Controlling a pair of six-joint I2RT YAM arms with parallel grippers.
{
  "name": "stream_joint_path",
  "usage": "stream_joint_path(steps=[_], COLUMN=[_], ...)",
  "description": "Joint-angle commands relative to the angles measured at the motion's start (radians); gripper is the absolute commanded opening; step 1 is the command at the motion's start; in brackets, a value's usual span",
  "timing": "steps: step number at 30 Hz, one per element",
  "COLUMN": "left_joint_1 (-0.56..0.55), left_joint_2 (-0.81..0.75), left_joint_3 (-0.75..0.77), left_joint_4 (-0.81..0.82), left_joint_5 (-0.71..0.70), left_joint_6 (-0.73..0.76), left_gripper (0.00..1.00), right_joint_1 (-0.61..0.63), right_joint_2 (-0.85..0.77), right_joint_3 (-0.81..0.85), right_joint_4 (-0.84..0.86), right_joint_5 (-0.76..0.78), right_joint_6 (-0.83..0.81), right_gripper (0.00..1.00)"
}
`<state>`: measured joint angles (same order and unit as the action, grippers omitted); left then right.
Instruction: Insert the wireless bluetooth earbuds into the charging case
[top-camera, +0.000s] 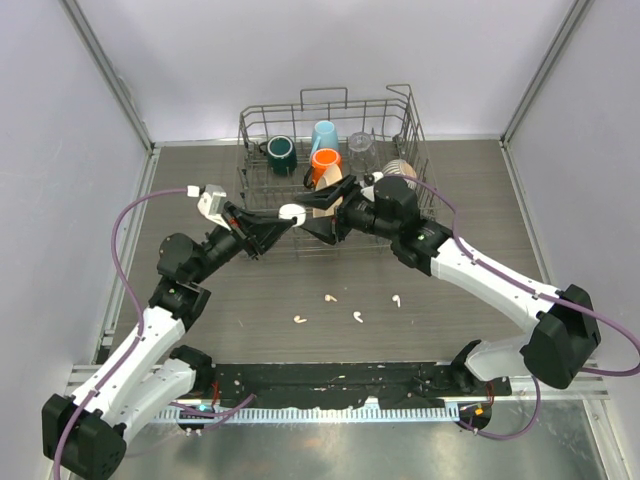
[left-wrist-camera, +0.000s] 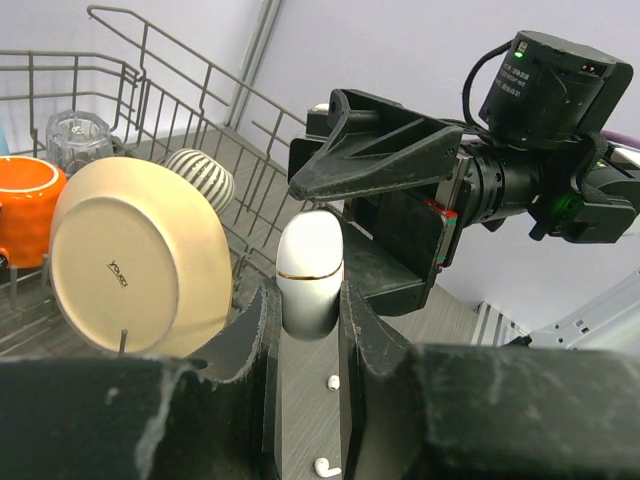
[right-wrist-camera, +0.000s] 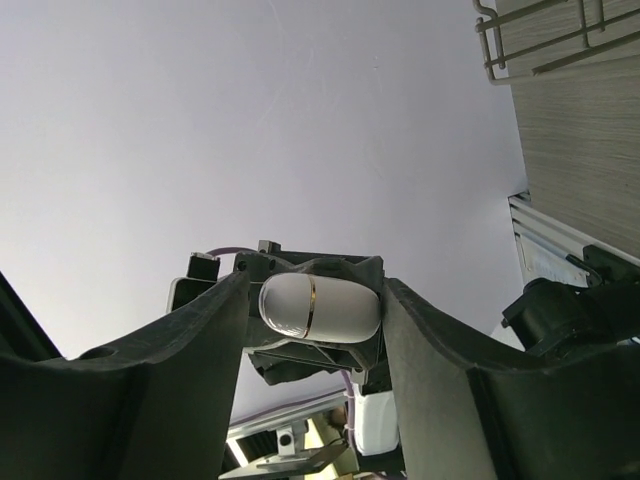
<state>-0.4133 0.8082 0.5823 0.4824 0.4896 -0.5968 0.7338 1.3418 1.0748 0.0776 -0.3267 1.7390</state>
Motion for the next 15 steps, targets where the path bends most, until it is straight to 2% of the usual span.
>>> stream_joint_path(steps=[1,9,12,15], left_joint_1=[-0.005,-0.004,-0.005,-0.005], left_joint_2=[-0.001,-0.001,-0.001,-0.003], left_joint_3=[0.024,0.017,0.014,0.010], left_joint_4=[0.076,0.076,0.076,0.081], left_joint_5=[-0.011,-0.016,-0.020,-0.025], left_joint_6=[0.015,0.011,0.009,0.005], left_gripper=[0.00,0.00,0.00,0.00], right_joint_1=[0.013,0.022,0.024,0.024], right_joint_2=[-0.004,0.005,0.003,0.005], right_joint_3=[0.037,0.027,0.020,0.010], right_joint_4=[0.082,0.129,0.140,0.165], right_joint_5=[0.014,-0.002,-0.011,-0.015], right_joint_6=[0.021,0.039,0.045,0.050], right_gripper=[0.58,0.49,0.58,0.59])
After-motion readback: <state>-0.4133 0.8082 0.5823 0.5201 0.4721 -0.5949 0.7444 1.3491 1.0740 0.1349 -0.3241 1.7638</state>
